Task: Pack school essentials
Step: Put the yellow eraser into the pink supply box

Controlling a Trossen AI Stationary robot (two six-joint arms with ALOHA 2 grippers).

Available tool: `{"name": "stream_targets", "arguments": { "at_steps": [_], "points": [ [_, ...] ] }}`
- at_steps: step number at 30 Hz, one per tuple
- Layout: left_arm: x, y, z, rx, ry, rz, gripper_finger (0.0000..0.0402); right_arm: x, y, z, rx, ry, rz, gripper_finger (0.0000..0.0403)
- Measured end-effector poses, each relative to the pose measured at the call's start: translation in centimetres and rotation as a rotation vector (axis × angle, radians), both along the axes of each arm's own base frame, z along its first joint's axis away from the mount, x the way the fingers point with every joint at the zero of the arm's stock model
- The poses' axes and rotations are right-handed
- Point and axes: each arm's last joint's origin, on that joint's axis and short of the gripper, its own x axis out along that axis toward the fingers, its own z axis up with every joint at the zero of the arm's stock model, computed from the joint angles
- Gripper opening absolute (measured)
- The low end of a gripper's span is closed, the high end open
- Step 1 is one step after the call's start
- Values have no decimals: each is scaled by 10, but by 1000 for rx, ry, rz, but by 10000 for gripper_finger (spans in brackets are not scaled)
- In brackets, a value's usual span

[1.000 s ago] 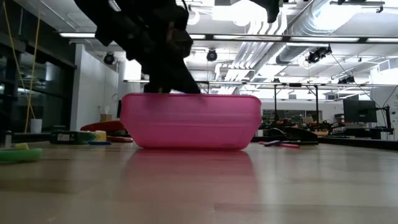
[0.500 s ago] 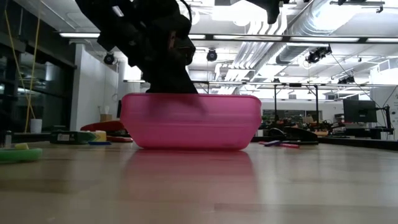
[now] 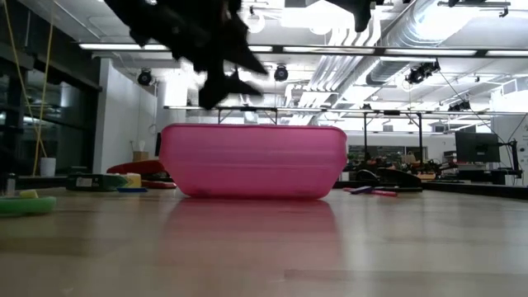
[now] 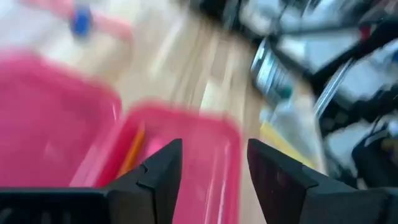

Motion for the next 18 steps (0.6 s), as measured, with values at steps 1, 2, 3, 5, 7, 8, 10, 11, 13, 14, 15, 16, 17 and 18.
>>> {"name": "stream_targets", "arguments": {
  "at_steps": [1,2,3,5,7,8,10,11,13,14,15,16,17,18],
  "points": [
    [-7,3,13,21,-46,13,172,0,0,0,0,0,0,158],
    [-13,5,25,45,-88,24,172,0,0,0,0,0,0,158],
    [-21,7,37,73,-130,37,172,0,0,0,0,0,0,158],
    [-37,7,60,141,-210,60,172,0,0,0,0,0,0,158],
    [-52,4,80,209,-282,69,172,0,0,0,0,0,0,158],
    [-59,0,89,230,-315,74,172,0,0,0,0,0,0,158],
    [-71,-9,99,254,-386,91,172,0,0,0,0,0,0,158],
    [-76,-14,103,262,-427,95,172,0,0,0,0,-1,0,158],
    [-83,-26,103,278,-486,103,172,0,0,0,0,-4,0,158],
    [-86,-32,101,294,-512,109,172,0,0,0,0,-4,0,158],
    [-89,-38,98,311,-531,113,172,0,0,0,0,-4,0,158],
    [-91,-43,94,328,-542,118,172,0,0,0,0,-4,0,158],
    [-93,-47,89,348,-544,127,172,0,0,0,0,-4,0,158],
    [-95,-51,85,364,-545,130,172,0,0,0,0,-4,0,158]
  ]
}}
